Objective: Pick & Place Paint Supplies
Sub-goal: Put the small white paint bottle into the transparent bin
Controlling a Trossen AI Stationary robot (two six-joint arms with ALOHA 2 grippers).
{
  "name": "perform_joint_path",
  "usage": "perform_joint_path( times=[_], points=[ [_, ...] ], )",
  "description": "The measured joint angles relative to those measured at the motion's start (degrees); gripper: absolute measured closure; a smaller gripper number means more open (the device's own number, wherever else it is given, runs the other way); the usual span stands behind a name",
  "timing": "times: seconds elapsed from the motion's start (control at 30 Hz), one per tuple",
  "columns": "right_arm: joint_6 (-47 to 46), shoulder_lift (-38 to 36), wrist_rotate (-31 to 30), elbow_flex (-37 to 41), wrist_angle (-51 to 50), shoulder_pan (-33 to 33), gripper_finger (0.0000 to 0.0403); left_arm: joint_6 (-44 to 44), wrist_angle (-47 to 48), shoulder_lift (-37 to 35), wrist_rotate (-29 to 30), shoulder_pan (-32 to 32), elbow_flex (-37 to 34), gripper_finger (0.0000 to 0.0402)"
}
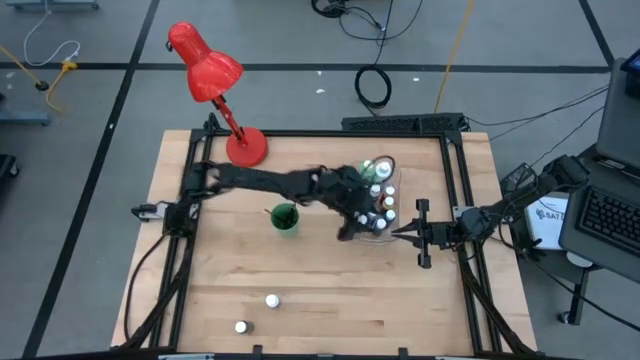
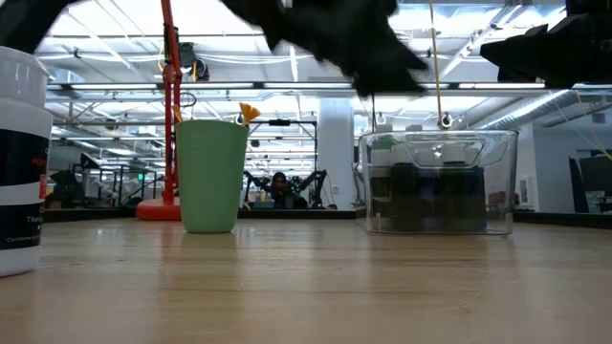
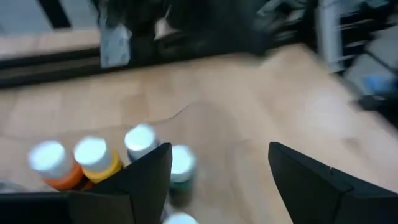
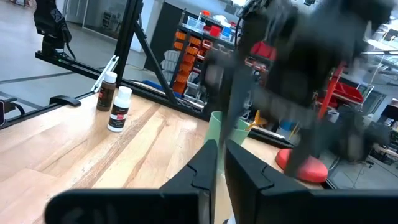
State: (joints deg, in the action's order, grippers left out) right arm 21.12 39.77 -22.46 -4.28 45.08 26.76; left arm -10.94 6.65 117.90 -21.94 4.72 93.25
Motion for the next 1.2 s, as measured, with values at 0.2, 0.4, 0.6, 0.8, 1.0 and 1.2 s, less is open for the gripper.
perform_joint_path(
  times=[0.2,0.4,0.6,0.8,1.0,1.2],
  points=[
    [-0.02,0.0,0.01,0.0,-0.38,0.0,0.038,-5.7,24.95,-16.42,-2.66,-4.11,0.07,0.0154],
    [0.02,-0.02,0.03,0.01,-0.35,0.0,0.038,-7.09,45.8,-29.62,3.75,-16.05,-3.6,0.0248],
    [-0.35,0.0,0.03,0.0,-0.33,0.0,0.038,8.94,41.76,-44.47,22.27,-30.01,-20.4,0.0382],
    [-0.92,0.0,0.03,0.01,-0.39,0.0,0.038,31.7,33.62,-62.01,50.27,-47.55,-42.84,0.0382],
    [-0.64,0.02,0.01,-0.01,-0.27,-0.02,0.038,36.11,17.38,-69.99,55.9,-56.9,-61.21,0.0398],
    [-0.87,0.02,-0.06,0.01,-0.29,-0.02,0.038,26.01,-5.22,-69.96,52.98,-60.11,-73.46,0.0397]
  ],
)
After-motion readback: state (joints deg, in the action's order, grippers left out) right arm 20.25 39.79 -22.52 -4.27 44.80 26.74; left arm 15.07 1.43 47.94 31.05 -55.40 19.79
